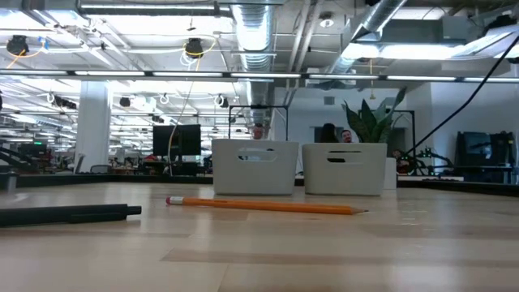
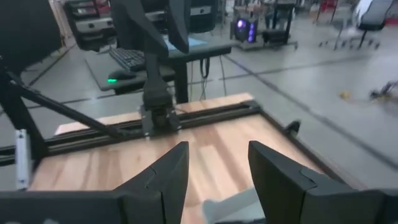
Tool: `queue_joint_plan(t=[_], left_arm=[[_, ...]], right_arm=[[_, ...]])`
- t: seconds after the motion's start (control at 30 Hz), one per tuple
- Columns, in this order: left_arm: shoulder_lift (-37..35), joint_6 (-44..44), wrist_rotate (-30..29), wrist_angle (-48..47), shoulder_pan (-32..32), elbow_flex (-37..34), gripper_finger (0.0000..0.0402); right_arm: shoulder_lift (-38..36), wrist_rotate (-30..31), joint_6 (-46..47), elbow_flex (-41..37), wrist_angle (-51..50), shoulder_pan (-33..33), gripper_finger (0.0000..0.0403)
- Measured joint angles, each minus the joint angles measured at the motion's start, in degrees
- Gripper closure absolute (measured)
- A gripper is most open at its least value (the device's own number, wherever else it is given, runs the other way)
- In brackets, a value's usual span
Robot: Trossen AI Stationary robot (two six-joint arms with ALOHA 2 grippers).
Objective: Sort pens & pencils
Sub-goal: Put the yellow pencil into the right gray bin
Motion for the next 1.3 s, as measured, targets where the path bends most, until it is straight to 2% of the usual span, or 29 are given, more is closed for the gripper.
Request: queue_joint_plan(t=[0.2,0.4,0.57,0.77,0.87,1.17,1.3], left_arm=[[-11.2,-4.2,0.5,16.4,0.1,-18.3,0.0308],[-19.5,-9.1,0.4,17.7,0.1,-27.1,0.0308],[-21.9,-9.4,0.4,16.8,-0.1,-29.8,0.0308],[-22.3,-9.4,1.9,14.0,-0.1,-30.2,0.0308],[-22.2,-9.4,2.0,11.5,-0.1,-30.2,0.0308],[-22.2,-9.3,1.9,6.3,-0.1,-30.2,0.0308],[-22.2,-9.3,2.0,5.1,-0.1,-30.2,0.0308]], right_arm=[[0.7,-6.2,6.0,0.0,-5.2,0.0,0.0214],[5.9,-10.8,9.6,0.5,-5.9,0.0,0.0214],[13.3,-15.7,11.0,5.0,-8.6,0.0,0.0214],[23.4,-17.6,13.8,13.5,-18.7,-0.1,0.0214],[27.4,-20.8,13.6,17.4,-21.8,-0.1,0.0214],[36.5,-23.2,13.5,23.2,-21.4,-0.1,0.0209],[39.6,-23.5,18.4,23.3,-21.7,-0.1,0.0204]])
